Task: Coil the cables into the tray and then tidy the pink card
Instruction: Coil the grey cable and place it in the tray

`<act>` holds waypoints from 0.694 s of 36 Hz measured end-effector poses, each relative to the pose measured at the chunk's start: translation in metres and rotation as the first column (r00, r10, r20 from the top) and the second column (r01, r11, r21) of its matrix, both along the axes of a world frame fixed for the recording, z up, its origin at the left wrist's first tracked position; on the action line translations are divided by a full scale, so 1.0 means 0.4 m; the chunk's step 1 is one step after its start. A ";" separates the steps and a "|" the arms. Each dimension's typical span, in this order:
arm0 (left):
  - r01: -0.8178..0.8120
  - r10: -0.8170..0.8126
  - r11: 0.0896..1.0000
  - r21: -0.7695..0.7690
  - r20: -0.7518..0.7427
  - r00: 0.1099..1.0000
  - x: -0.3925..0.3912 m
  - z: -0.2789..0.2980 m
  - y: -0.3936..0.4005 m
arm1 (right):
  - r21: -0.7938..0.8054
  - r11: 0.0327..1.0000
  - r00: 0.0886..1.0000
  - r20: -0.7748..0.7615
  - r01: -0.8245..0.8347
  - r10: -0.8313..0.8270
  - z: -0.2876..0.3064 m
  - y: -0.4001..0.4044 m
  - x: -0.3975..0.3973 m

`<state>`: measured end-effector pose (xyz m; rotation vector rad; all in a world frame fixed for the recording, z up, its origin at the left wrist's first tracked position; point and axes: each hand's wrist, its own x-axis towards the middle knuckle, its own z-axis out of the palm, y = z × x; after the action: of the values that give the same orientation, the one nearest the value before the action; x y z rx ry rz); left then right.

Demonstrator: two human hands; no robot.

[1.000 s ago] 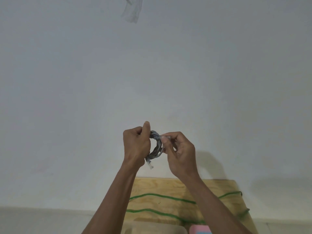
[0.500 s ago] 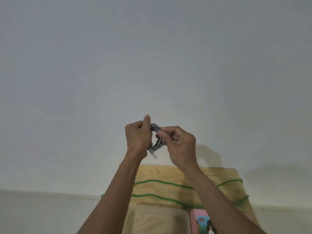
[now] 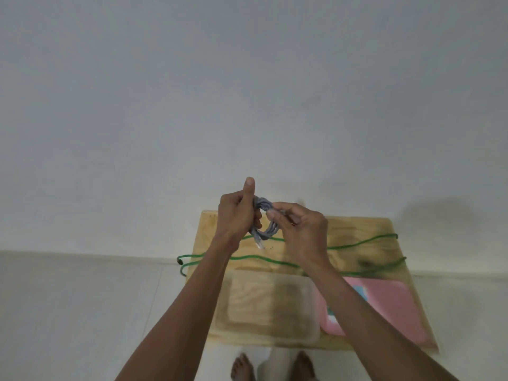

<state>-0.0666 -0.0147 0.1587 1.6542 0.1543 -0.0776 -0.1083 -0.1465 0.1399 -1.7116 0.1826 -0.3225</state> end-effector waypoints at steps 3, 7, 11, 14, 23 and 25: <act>0.053 -0.052 0.996 0.075 -0.023 0.998 -0.015 -0.052 0.019 | -0.065 0.998 1.000 0.012 0.012 -0.011 -0.051 0.011 -0.019; 0.036 -0.029 0.967 0.252 -0.030 0.999 -0.031 -0.127 0.058 | -0.144 0.989 0.999 -0.013 0.031 -0.033 -0.117 0.027 -0.044; -0.094 0.054 0.895 0.436 0.104 0.993 -0.064 -0.223 0.121 | -0.198 0.979 0.993 -0.096 0.042 -0.063 -0.191 0.038 -0.081; -0.143 0.057 0.850 0.508 0.180 0.982 -0.107 -0.302 0.163 | -0.254 0.967 0.985 -0.164 0.011 -0.054 -0.250 0.052 -0.121; 0.133 -0.228 0.718 0.684 0.051 0.972 -0.237 -0.511 0.234 | -0.326 0.942 0.921 -0.386 -0.078 -0.057 -0.428 0.136 -0.198; 0.195 -0.300 0.698 0.689 0.034 0.953 -0.251 -0.540 0.244 | -0.356 0.931 0.922 -0.381 -0.082 -0.065 -0.458 0.154 -0.201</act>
<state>-0.1670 0.0828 -0.0572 2.4146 -0.1860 -0.1152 -0.1887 -0.0848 -0.0433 -2.1385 0.4272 -0.0007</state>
